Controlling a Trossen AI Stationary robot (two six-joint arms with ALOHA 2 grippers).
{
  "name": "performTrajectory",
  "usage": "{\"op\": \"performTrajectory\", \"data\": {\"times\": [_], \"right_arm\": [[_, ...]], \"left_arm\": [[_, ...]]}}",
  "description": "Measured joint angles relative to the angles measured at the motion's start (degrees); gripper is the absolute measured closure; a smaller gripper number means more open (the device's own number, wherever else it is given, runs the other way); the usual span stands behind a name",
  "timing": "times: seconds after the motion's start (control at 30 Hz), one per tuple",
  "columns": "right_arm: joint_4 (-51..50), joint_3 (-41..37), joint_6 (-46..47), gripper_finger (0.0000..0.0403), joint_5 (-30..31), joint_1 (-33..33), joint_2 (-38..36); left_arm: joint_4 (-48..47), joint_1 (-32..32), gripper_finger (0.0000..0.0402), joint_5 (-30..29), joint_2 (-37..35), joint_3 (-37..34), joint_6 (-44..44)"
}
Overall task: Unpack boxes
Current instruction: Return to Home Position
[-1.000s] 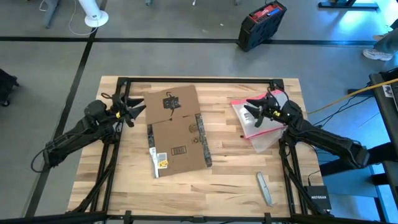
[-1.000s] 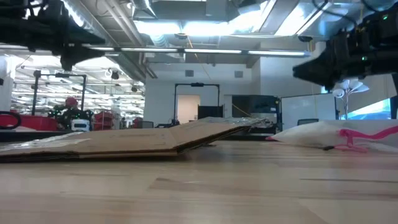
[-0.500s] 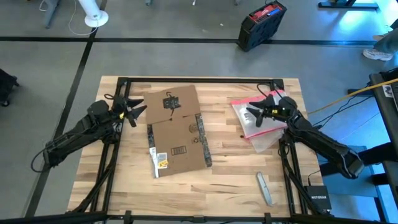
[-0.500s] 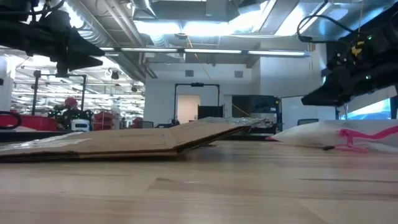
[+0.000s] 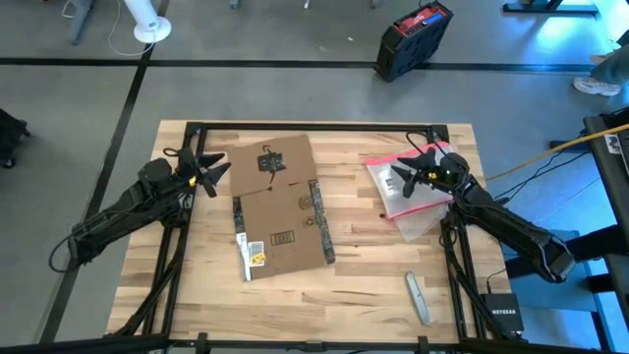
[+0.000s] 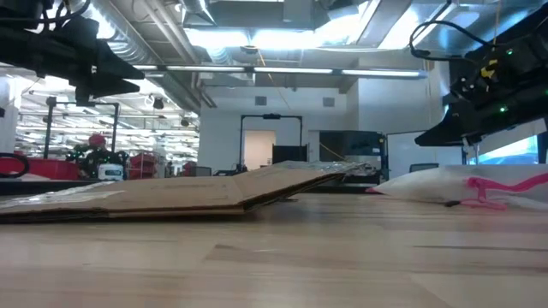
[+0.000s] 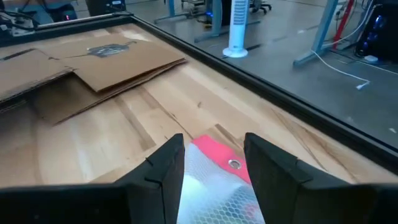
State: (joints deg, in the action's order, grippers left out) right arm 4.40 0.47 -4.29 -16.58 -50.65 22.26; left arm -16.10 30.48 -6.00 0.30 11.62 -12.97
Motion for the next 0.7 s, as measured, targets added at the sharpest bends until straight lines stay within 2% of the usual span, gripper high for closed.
{"op": "performTrajectory", "data": {"times": [0.2,0.4,0.7], "right_arm": [[-0.3,0.0,0.9,0.0243,0.0,0.0,0.0],[-1.1,0.0,10.2,0.0243,-1.0,0.0,0.0],[-1.1,0.0,10.2,0.0243,-1.0,0.0,0.0]], "left_arm": [[-0.1,0.0,0.0196,-0.4,0.0,0.0,0.0],[-0.1,0.0,0.0196,-1.0,0.0,0.0,0.0],[-0.2,0.0,0.0196,-1.5,0.0,0.0,-0.3]]}}
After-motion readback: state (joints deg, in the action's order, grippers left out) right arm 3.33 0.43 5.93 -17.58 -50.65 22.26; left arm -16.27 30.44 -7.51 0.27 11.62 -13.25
